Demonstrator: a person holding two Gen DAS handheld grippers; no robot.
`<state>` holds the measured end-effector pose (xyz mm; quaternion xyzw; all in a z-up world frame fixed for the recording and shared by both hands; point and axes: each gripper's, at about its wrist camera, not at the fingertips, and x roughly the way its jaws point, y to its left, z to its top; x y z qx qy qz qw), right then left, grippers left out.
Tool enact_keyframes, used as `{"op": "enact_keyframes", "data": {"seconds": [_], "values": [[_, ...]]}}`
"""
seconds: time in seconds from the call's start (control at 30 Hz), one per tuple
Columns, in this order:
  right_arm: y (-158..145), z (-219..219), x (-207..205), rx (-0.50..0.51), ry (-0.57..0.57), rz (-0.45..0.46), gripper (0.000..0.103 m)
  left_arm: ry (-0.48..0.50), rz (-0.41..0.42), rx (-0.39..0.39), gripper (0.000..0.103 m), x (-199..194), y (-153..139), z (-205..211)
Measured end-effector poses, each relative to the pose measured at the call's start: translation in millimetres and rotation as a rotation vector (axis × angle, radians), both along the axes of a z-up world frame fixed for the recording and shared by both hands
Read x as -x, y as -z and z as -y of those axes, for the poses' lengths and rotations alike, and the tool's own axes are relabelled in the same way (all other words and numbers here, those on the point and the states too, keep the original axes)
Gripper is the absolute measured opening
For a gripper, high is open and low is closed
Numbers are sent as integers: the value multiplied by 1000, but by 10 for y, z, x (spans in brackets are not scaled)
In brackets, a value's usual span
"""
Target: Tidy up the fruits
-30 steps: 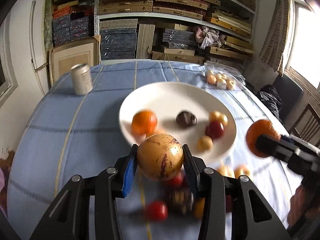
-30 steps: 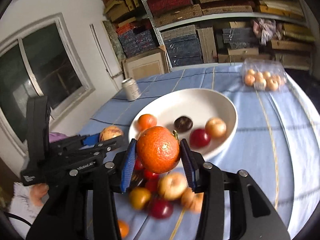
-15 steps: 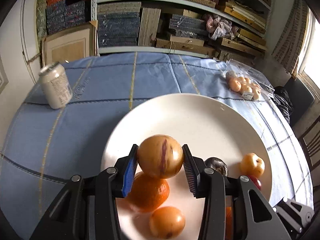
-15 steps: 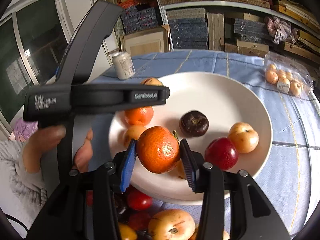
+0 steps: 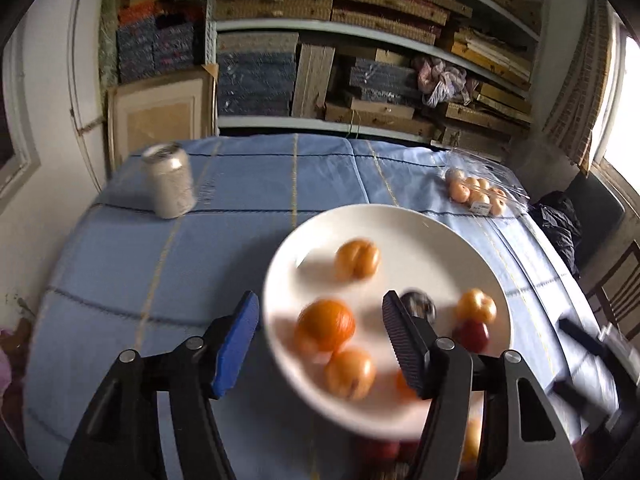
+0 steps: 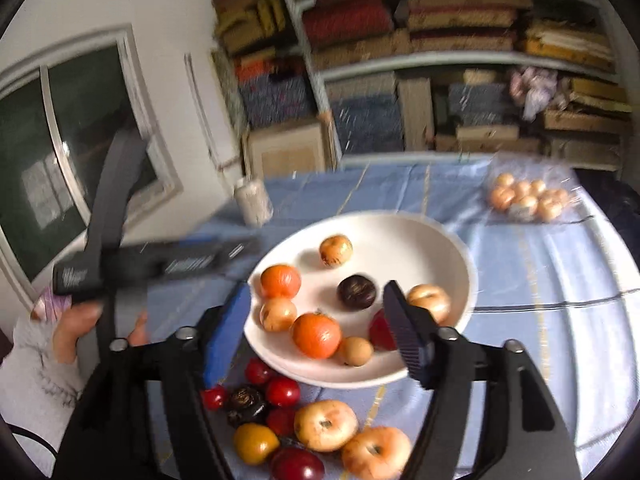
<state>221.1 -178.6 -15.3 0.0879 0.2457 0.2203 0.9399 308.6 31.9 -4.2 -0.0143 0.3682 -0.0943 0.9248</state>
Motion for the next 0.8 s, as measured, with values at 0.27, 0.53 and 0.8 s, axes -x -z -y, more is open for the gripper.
{"op": "enact_keyframes", "data": {"seconds": [0.27,0.53,0.8], "values": [[258,607,870,-113,104,52,87,-14,14,-7,72,1005,284,-178],[493,513,964,14,126,-24,91,-43,-5,-11,73,1362,638,-233],[665,302,814,176,145,-116,91,-50,23,-36,87,1450,693,-233]]}}
